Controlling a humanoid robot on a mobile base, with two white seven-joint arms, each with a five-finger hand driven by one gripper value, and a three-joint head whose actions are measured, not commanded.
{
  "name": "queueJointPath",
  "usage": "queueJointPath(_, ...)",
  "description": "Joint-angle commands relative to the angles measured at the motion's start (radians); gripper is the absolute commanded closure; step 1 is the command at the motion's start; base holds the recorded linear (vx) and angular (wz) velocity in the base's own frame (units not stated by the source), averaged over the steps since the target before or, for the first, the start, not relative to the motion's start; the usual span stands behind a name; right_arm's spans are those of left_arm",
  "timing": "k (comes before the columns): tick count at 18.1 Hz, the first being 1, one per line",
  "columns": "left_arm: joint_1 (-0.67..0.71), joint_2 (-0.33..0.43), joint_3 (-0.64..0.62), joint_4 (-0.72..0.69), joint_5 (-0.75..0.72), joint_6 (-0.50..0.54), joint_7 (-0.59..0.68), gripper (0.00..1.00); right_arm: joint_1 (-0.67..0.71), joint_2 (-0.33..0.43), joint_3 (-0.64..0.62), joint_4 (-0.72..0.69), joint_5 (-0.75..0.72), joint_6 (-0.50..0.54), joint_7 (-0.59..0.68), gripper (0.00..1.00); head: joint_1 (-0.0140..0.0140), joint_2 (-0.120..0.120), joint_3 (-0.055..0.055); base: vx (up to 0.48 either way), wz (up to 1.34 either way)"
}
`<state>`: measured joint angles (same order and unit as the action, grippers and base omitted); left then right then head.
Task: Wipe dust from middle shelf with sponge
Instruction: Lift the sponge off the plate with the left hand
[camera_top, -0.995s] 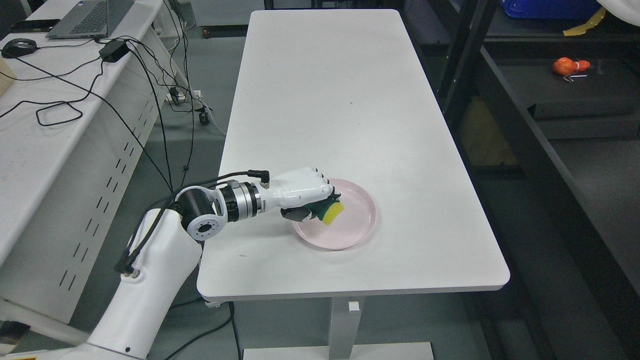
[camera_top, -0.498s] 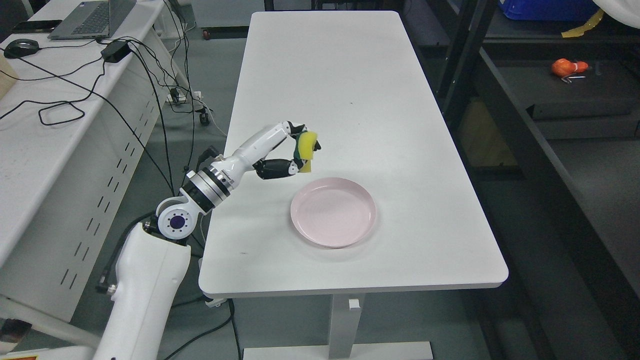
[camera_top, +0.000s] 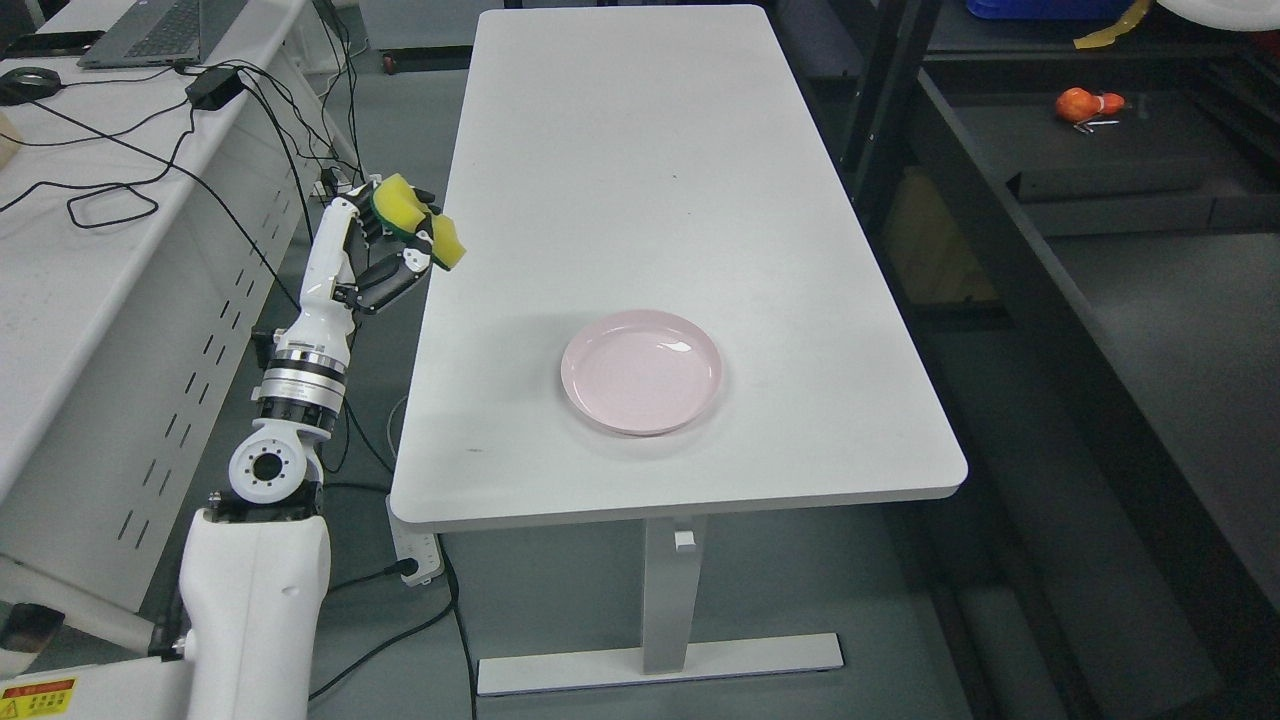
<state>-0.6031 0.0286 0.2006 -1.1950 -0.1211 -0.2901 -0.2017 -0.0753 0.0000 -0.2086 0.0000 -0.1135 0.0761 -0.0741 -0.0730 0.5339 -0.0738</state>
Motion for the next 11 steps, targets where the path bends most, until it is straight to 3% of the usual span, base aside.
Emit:
queueJointPath(1,0.051,-0.011,0.172,-0.087,0.095,0.02,0.004,1.0,0.0,-0.017,0.0,-0.017,0.0,0.001,0.0,0.0,0.0,0.0,0.0,-0.2,-0.2)
queueJointPath(11,0.103,-0.011,0.151,-0.089,0.097,-0.017,0.001,1.0,0.0,-0.017,0.0,-0.017,0.0,0.001,0.0,0.0,0.0,0.0,0.0,-0.274,-0.4)
